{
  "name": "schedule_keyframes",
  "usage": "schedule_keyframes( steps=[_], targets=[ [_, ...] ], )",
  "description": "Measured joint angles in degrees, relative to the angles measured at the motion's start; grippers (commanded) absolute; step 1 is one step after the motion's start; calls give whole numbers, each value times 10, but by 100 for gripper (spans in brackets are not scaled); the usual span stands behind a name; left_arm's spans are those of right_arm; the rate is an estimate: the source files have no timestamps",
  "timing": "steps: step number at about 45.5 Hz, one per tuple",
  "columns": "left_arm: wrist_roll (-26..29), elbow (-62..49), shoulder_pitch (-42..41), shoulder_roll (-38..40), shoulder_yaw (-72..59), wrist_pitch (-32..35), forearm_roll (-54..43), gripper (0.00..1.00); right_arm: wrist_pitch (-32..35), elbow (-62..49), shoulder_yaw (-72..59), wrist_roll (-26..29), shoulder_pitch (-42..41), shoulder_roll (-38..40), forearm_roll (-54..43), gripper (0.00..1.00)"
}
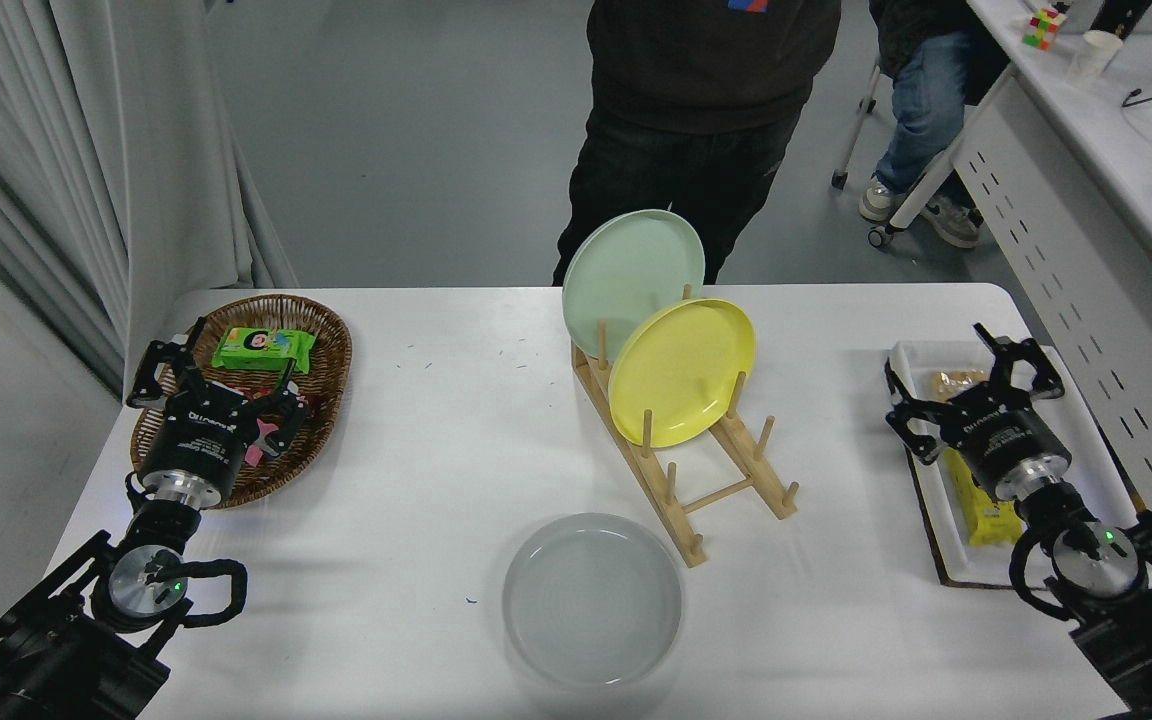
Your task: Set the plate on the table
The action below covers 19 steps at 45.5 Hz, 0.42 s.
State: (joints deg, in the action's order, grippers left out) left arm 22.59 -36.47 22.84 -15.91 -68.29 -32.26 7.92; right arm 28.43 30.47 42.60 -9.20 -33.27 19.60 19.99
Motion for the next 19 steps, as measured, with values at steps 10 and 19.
schedule_keyframes(
  steps=[10,19],
  targets=[
    [0,0,0,0,0,0,0,98,-21,23,1,-1,6,4,2,100],
    [0,0,0,0,0,0,0,98,-29,24,2,-3,6,5,1,100]
  ],
)
